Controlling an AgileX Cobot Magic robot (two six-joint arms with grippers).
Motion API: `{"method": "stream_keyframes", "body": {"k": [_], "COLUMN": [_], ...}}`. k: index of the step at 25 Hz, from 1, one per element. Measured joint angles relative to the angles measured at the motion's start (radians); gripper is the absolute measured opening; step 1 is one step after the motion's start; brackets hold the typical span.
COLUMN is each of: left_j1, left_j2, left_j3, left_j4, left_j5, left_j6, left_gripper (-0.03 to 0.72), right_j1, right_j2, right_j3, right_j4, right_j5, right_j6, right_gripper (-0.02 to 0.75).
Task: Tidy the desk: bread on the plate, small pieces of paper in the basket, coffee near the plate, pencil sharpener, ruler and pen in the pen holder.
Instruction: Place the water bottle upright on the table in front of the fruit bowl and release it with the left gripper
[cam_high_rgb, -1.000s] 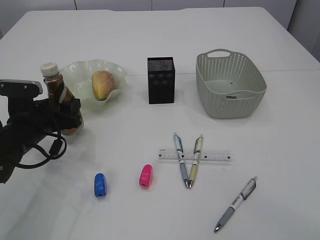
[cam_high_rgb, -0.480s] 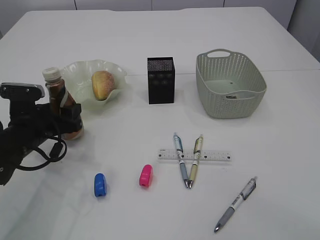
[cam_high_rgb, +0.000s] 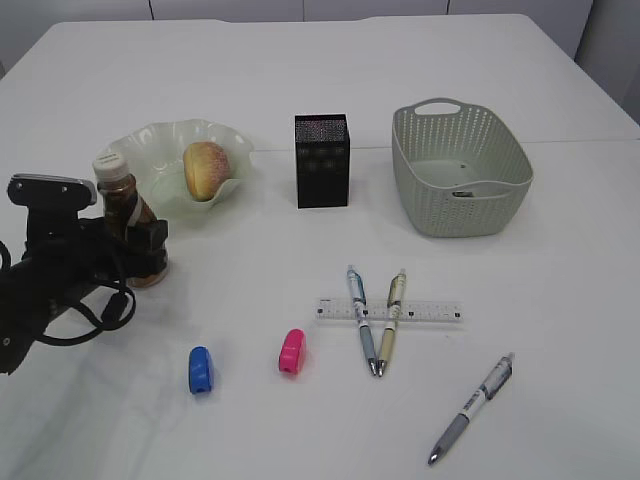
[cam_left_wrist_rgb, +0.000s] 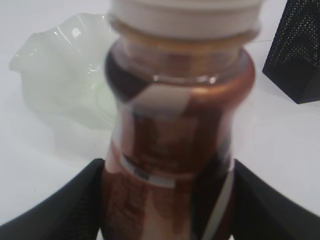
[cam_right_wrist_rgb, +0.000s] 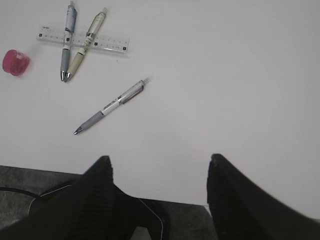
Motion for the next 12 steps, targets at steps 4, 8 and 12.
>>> {"method": "stream_keyframes", "body": {"k": [4,8,12], "left_j1": [0.0,0.0,0.0], "left_j2": [0.0,-0.002,-0.035], "left_j3": [0.0,0.0,0.0], "left_j4": [0.006,0.008,0.01], "left_j5": [0.015,0.019,0.02], "left_j6": [0.0,0.0,0.0], "left_gripper": [0.531,0.54,0.54], "right_j1": [0.0,0.0,0.0], "right_j2": [0.0,0.0,0.0], "right_j3": [0.0,0.0,0.0], "right_j4": [0.0,0.0,0.0], "right_j5": [0.0,0.0,0.0], "right_j6": [0.0,0.0,0.0], "right_gripper": [0.467,0.467,0.467]}}
